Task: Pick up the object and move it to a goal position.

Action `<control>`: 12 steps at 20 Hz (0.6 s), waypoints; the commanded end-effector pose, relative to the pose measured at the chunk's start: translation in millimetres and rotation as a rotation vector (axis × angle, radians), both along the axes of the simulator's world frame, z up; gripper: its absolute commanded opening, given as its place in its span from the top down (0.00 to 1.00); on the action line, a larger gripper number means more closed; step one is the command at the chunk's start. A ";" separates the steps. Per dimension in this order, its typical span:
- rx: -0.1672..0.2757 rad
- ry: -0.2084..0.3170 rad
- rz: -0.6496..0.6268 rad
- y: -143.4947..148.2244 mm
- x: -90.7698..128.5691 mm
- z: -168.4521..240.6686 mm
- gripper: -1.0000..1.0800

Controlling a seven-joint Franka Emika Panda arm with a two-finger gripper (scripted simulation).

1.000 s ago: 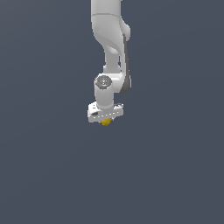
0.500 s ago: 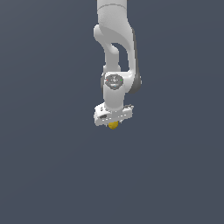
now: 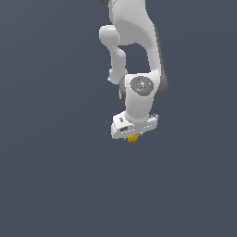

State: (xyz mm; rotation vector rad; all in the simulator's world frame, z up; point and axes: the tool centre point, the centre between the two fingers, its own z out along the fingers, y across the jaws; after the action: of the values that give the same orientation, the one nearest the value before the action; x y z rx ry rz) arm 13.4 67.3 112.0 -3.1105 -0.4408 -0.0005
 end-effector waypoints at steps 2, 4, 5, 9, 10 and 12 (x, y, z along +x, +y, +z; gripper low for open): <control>0.000 0.000 -0.001 14.3 15.4 11.5 1.00; 0.000 0.000 -0.001 20.2 21.9 16.1 1.00; 0.000 0.000 -0.001 22.7 24.8 18.0 1.00; 0.000 0.000 -0.001 30.2 33.3 23.7 1.00; 0.000 0.000 -0.001 31.5 34.8 24.7 1.00; 0.000 0.000 -0.001 33.7 37.0 25.8 1.00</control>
State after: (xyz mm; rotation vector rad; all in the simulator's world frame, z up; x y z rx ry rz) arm 48.0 99.4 136.1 -3.1105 -0.4402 0.0008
